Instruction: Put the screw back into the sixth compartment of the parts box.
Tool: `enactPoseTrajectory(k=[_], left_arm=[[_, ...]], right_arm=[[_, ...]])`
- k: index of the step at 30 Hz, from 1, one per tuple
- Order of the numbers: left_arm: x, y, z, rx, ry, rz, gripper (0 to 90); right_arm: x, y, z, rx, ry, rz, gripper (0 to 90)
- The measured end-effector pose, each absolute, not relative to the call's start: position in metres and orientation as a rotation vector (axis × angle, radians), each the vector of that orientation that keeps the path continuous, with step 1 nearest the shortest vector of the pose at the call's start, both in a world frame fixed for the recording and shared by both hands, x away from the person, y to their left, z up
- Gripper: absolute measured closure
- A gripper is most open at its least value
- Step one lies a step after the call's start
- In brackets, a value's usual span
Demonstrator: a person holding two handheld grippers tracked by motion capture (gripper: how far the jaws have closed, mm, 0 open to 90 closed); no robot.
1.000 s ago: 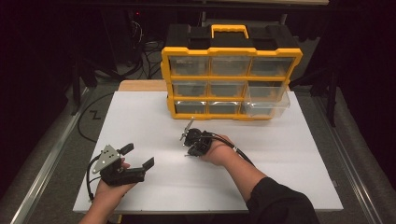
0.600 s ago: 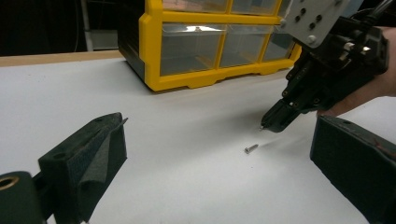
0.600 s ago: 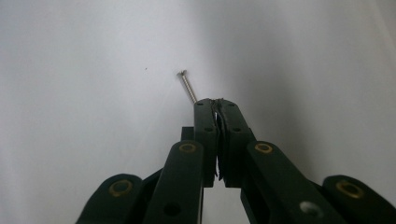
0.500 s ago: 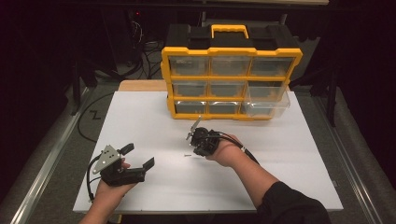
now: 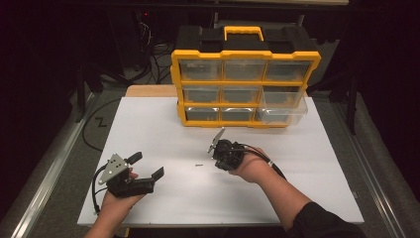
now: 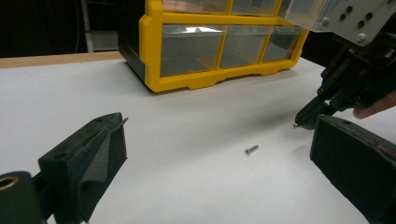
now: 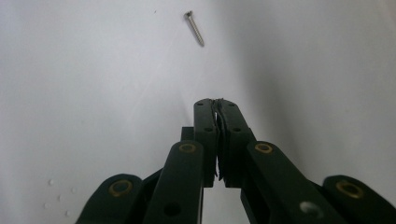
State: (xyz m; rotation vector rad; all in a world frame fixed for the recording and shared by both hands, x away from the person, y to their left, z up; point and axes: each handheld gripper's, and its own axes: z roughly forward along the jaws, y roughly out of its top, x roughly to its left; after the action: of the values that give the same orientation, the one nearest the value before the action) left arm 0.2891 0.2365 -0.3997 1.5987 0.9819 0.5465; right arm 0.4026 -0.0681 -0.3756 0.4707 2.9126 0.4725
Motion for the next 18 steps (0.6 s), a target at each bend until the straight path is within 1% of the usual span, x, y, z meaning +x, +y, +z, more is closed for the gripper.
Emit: enactPoseTrajectory(k=[18], left_arm=[[0.289, 0.235, -0.4, 1.602, 0.98, 0.545, 4.2]], right_arm=[[0.385, -0.102, -0.379, 0.512, 2.923, 0.448, 89.9]])
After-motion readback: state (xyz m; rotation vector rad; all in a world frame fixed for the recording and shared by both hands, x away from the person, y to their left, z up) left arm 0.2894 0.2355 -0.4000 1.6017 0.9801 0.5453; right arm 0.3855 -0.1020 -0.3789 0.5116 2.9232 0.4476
